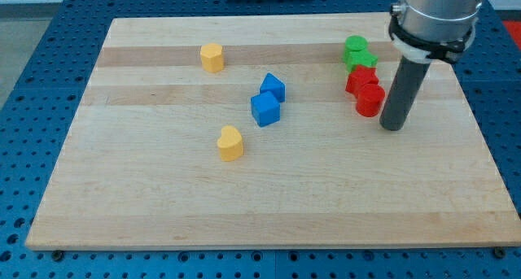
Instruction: Point your arm at the yellow hexagon
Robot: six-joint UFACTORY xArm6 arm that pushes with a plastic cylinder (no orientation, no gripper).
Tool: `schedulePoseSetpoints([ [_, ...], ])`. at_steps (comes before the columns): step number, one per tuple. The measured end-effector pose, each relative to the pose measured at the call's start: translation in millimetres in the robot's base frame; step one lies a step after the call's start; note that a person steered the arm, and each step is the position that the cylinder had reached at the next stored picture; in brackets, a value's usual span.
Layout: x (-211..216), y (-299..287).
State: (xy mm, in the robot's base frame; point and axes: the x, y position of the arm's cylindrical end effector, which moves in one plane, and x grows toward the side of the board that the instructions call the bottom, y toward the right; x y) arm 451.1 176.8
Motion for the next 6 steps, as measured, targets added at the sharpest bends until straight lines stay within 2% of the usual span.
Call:
schedulePoseSetpoints([
  [2,-25,1],
  [6,-25,1],
])
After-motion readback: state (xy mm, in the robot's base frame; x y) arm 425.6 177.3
